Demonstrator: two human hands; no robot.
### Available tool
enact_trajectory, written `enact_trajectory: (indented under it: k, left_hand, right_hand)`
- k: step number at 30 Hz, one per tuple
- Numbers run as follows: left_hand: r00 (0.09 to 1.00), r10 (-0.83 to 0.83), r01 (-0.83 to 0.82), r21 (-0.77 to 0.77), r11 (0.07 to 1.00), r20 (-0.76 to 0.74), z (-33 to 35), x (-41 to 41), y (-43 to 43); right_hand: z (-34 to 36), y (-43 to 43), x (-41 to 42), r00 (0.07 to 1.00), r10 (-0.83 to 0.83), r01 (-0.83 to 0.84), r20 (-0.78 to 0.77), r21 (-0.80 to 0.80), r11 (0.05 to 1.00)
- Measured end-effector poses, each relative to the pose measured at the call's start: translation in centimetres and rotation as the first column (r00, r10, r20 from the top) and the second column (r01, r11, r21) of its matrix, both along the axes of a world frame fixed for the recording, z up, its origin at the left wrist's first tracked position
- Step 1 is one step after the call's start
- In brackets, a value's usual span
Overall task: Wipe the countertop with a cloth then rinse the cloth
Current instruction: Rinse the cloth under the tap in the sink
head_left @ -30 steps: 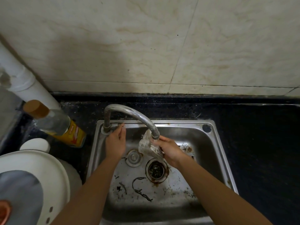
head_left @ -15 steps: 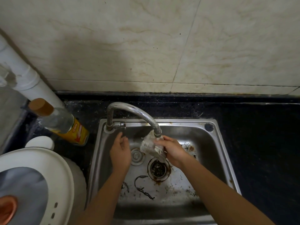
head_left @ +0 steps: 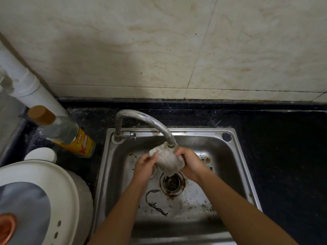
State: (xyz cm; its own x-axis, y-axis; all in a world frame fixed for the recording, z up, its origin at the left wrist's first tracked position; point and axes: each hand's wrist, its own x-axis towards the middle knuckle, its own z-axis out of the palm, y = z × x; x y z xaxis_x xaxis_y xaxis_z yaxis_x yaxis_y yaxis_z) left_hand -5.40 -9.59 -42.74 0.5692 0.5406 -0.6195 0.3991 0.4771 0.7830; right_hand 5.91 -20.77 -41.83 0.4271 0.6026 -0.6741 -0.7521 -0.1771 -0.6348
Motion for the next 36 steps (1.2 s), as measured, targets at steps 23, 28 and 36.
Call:
enact_trajectory:
  k: [23,28,36]
  left_hand:
    - [0.994,0.043,-0.033,0.100,0.994,-0.102,0.8,3.5,-2.9]
    - [0.995,0.036,-0.032,0.048,0.998,-0.097,0.3,3.2,-2.3]
    - [0.991,0.126,-0.128,-0.062,0.990,-0.044,1.2,1.9,-1.1]
  right_hand:
    - [0.1,-0.1,-0.6,0.969,-0.091,0.151,0.231,-0.257,0.954]
    - [0.0,-0.8,-0.4,0.982,-0.066,0.085,0.175,-0.102,0.991]
    - [-0.1,0.2,-0.6,0.997,-0.008,0.010,0.071,-0.026,1.000]
